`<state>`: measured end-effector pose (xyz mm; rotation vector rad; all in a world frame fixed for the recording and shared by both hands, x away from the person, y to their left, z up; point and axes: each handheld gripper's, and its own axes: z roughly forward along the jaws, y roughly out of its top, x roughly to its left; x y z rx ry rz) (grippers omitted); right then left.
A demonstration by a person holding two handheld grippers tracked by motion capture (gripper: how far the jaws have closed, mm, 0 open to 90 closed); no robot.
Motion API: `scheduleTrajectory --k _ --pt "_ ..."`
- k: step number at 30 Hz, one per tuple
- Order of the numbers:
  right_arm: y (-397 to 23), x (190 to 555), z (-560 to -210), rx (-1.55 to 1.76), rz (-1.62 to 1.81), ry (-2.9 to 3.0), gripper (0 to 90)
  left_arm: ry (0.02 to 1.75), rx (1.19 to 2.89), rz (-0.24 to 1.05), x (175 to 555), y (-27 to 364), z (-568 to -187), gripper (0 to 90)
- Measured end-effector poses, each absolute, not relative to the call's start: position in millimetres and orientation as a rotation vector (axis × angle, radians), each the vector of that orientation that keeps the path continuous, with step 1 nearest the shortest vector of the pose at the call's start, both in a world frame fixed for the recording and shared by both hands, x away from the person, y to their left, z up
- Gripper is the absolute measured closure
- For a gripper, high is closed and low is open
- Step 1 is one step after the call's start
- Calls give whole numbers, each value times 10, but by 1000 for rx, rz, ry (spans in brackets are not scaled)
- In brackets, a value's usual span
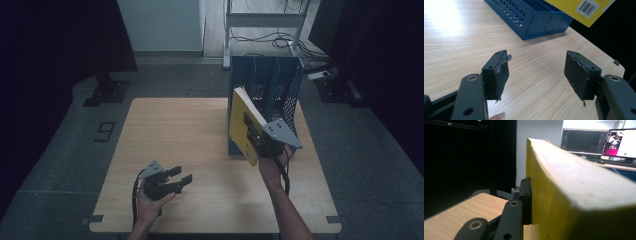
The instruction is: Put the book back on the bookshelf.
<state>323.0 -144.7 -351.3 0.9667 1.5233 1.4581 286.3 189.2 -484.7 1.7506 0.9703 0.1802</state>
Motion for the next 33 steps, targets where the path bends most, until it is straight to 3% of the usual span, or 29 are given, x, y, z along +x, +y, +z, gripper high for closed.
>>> scheduleTrajectory --k 33 --pt "-1556 3555 -3419 1029 1403 1485 743 979 1758 171 2876 1886 -4883 356"
